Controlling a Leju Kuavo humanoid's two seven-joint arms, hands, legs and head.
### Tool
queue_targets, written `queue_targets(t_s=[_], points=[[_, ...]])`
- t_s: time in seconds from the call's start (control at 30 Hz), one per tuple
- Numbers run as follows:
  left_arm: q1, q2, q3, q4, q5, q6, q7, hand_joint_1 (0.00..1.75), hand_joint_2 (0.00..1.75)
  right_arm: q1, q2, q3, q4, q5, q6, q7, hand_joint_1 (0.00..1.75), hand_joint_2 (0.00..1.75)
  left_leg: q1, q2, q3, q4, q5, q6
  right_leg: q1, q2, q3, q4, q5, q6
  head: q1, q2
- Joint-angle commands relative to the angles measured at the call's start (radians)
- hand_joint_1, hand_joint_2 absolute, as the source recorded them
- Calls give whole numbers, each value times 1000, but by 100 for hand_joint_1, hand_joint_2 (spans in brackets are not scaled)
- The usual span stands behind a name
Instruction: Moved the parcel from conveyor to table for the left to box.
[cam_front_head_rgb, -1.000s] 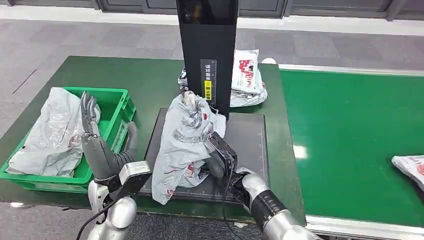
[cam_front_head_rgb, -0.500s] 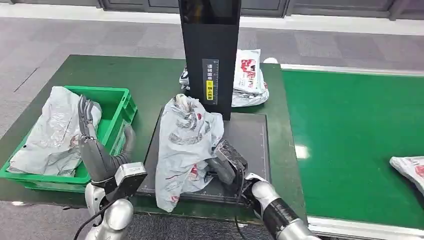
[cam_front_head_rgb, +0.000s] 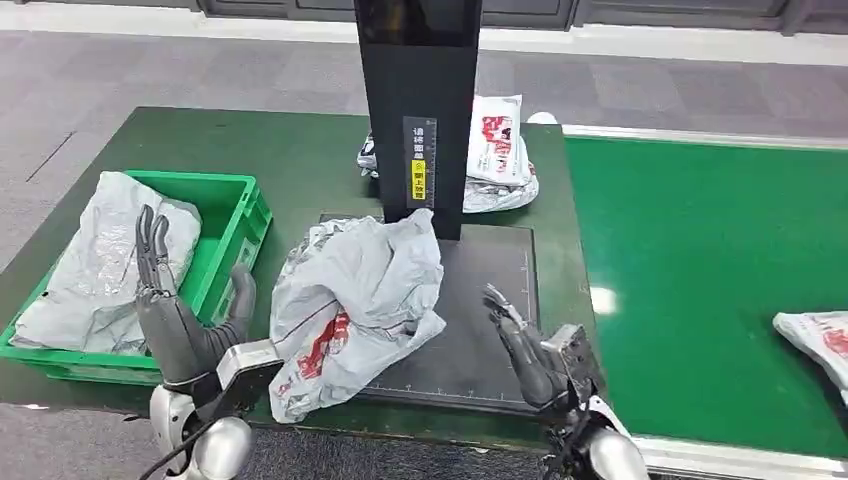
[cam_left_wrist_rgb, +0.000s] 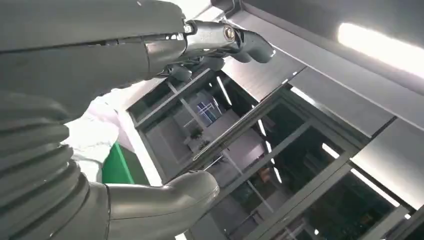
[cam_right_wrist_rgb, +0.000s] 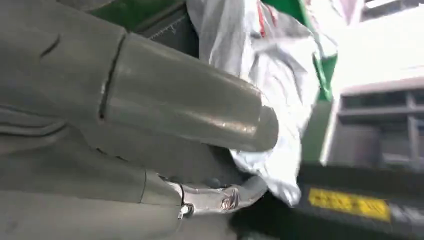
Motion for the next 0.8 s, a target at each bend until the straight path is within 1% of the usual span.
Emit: queue_targets(t_s=[0.03, 0.23, 0.27, 0.4, 0.47, 0.5, 0.53, 0.57, 0.63, 0.67, 0.73, 0.8], points=[[1, 7, 29, 14, -4, 4, 5, 0, 175, 48, -12, -113, -114, 6, 10, 3, 0, 0, 0, -3, 1, -2, 1, 1, 0, 0, 1, -2, 1, 0, 0, 0], [-22, 4, 19, 37, -14, -14, 12, 0, 175, 85, 1, -161, -160, 15, 22, 1, 0, 0, 0, -3, 0, -1, 1, 1, -1, -1, 1, -1, 0, 0, 0, 0], [-22, 4, 19, 37, -14, -14, 12, 0, 175, 85, 1, -161, -160, 15, 22, 1, 0, 0, -1, -5, 1, -2, 2, 1, -1, -2, 2, -2, 0, 0, 0, 0], [-25, 13, 9, 48, -33, -41, 17, 0, 175, 98, 14, -180, -174, 15, 17, -5, 0, 0, -1, -2, 2, -2, 2, 1, -1, 0, 2, -1, 1, 0, 0, 0], [-37, 21, -12, 79, -153, -128, 70, 0, 175, 110, 28, -202, -190, 8, 20, -17, 0, 0, -1, -3, 2, -2, 2, 1, -1, -1, 2, -1, 0, 0, 0, 0], [-52, 30, -36, 109, -261, -233, 132, 0, 175, 114, 36, -217, -196, -13, 23, -37, 0, 0, 0, -5, 2, -2, 2, 1, 0, -3, 3, -2, 0, 0, 0, 0], [-68, 39, -60, 138, -307, -303, 166, 0, 175, 117, 41, -230, -204, -22, 25, -46, 0, 0, -1, -4, 1, -2, 2, 1, -1, -2, 2, -1, 0, 0, 0, 0], [-80, 44, -75, 168, -336, -337, 184, 0, 175, 118, 44, -239, -211, -29, 26, -53, 0, 0, 0, -5, 1, -1, 2, 1, -1, -3, 2, -1, 0, 0, 0, 0], [-119, 60, -106, 270, -409, -454, 236, 0, 175, 119, 61, -269, -234, -68, 35, -82, 0, 0, -1, -5, 1, -1, 2, 1, -1, -4, 2, -1, 0, 0, 0, 0], [-128, 63, -115, 300, -430, -477, 245, 0, 175, 118, 64, -278, -244, -73, 34, -85, 0, 175, -1, -6, 1, -2, 3, 1, -1, -4, 2, -2, 1, 1, 0, 0], [-153, 79, -133, 387, -473, -549, 257, 0, 175, 118, 84, -302, -275, -93, 44, -95, 0, 175, -2, -4, 1, -2, 3, 1, -2, -3, 1, -1, 1, 0, 0, 0], [-160, 78, -135, 425, -483, -561, 258, 0, 175, 118, 92, -310, -292, -97, 47, -97, 0, 175, -2, -6, 2, -4, 4, 1, -2, -5, 2, -2, 1, 0, 0, 0]])
